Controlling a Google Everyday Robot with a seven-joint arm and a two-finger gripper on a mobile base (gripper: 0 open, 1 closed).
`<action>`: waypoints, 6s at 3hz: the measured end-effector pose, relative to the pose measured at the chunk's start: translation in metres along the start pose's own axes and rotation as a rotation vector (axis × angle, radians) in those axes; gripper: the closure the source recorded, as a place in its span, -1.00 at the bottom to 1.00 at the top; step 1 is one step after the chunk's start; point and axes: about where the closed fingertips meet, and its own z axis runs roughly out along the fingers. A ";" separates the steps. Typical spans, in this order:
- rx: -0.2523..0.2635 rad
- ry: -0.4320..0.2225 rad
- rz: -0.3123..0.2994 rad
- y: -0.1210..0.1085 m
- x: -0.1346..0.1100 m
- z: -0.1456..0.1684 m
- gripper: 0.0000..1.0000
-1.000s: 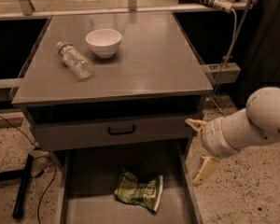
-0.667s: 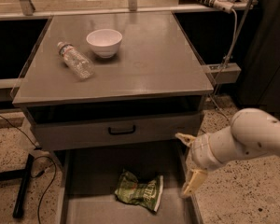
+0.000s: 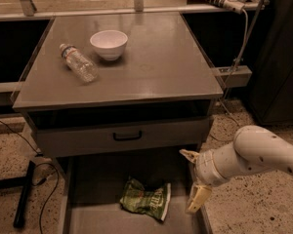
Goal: Pick green jalapeno chip bag from middle drawer and place on counter
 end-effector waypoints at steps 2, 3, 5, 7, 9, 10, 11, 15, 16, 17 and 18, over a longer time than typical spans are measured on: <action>-0.027 -0.011 0.053 0.006 0.024 0.058 -1.00; -0.039 -0.027 0.087 0.004 0.046 0.095 -1.00; -0.032 -0.054 0.187 -0.001 0.088 0.158 -1.00; -0.028 -0.055 0.191 -0.002 0.082 0.183 -1.00; -0.008 -0.054 0.121 -0.008 0.057 0.237 -1.00; -0.016 -0.065 0.102 -0.011 0.046 0.263 -1.00; -0.016 -0.065 0.102 -0.011 0.046 0.263 -1.00; -0.017 -0.066 0.102 -0.011 0.046 0.264 0.76; -0.017 -0.066 0.102 -0.011 0.046 0.264 1.00; -0.017 -0.066 0.102 -0.011 0.046 0.264 1.00; -0.035 -0.078 0.133 -0.009 0.052 0.252 1.00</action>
Offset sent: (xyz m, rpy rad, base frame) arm 0.0083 0.0260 -0.1207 0.0273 0.1028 -0.0413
